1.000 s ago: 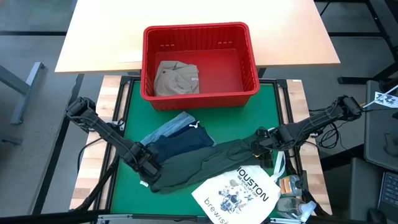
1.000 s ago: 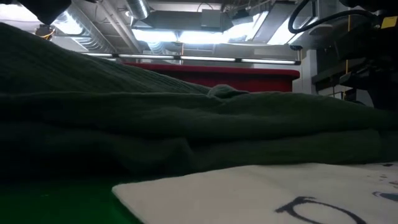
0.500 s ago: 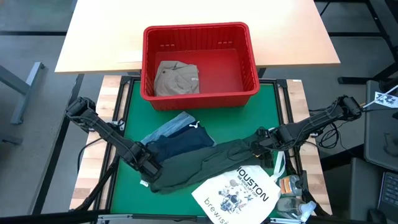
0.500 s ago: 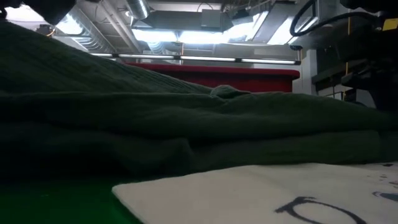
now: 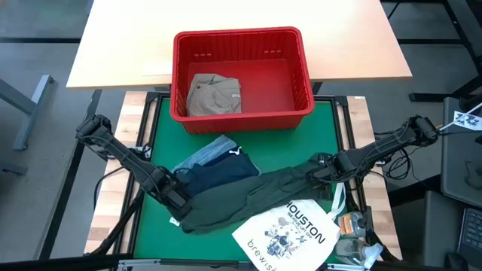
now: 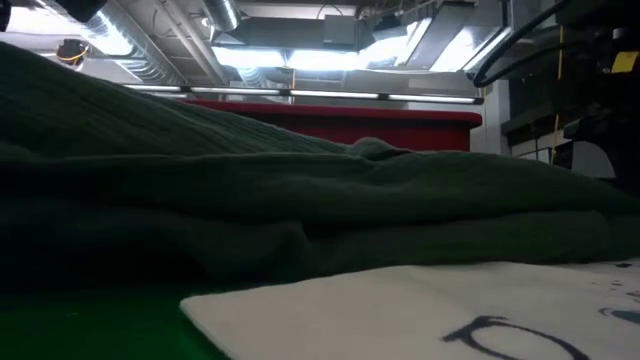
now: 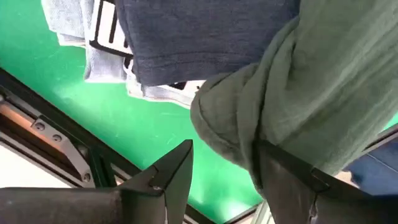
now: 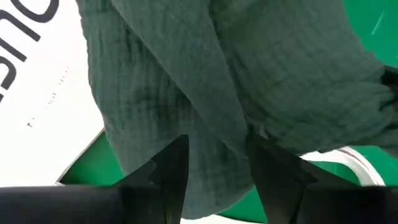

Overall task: Fold Laundry from Bin
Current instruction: Fold the dark green polo shirt

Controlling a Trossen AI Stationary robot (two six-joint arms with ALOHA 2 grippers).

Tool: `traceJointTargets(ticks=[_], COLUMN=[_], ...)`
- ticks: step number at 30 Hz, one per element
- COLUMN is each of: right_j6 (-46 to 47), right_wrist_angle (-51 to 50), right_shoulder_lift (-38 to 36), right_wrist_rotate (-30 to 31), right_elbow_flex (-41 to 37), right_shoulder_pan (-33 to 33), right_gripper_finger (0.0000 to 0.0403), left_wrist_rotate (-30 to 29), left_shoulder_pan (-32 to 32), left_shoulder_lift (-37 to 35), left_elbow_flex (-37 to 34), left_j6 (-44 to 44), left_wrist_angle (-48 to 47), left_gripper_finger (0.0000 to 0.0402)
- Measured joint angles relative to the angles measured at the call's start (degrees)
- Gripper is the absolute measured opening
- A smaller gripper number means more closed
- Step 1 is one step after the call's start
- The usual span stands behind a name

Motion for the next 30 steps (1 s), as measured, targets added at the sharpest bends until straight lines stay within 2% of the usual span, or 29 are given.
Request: traceJointTargets(ticks=[6,22,26,30], right_j6=[0.2,7.3,6.9,4.7], right_wrist_angle=[0.0,-5.0,-8.7,-13.6], right_shoulder_lift=[0.0,0.0,0.0,0.0], right_wrist_rotate=[0.0,-1.5,-2.9,0.9], right_elbow_flex=[0.0,0.0,3.4,8.4], right_shoulder_pan=[0.0,0.0,0.0,0.0], right_gripper_finger=[0.0166,0.0166,0.0166,0.0166], left_wrist_rotate=[-5.0,-5.8,-6.3,-6.1], left_shoulder_pan=[-0.5,-0.7,0.2,1.9], left_shoulder_lift=[0.0,0.0,0.0,-0.3], left_elbow_flex=[0.0,0.0,0.0,0.0], left_j6=[-0.1,-2.5,-3.3,-1.7], left_wrist_angle=[-0.4,-0.7,-0.5,-0.5], left_gripper_finger=[0.0171,0.0183,0.0181,0.0181])
